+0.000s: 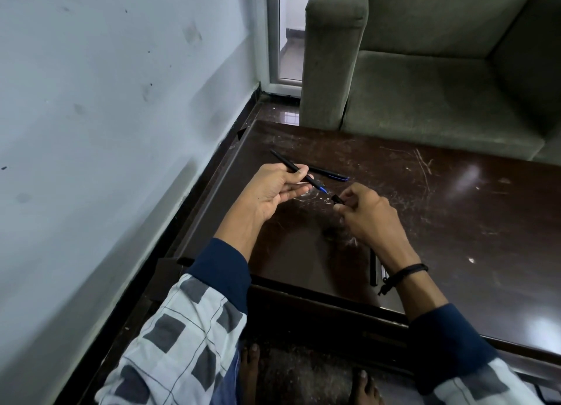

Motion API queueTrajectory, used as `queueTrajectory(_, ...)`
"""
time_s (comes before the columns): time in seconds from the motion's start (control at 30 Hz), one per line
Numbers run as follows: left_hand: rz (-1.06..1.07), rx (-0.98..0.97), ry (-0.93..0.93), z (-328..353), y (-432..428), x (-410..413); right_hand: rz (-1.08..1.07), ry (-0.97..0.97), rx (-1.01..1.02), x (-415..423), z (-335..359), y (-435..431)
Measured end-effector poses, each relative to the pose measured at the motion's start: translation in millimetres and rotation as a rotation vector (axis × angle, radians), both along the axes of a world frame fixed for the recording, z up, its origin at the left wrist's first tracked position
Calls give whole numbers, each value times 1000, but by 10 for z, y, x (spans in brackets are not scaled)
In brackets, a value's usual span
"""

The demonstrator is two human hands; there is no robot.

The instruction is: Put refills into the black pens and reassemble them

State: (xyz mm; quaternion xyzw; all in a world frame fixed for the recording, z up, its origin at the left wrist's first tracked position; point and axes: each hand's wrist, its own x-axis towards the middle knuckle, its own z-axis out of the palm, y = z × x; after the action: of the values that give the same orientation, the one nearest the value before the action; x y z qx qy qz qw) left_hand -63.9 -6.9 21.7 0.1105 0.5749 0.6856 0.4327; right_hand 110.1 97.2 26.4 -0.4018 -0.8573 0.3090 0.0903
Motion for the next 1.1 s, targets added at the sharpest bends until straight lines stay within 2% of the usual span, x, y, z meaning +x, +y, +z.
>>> queueTrajectory(0.6,-41,-16,22,12,37,85,33,15,47,-18,-2,-29)
queueTrajectory(1.1,-131,-22,14,-11,75,142,52,136,56,-35,-39,-45)
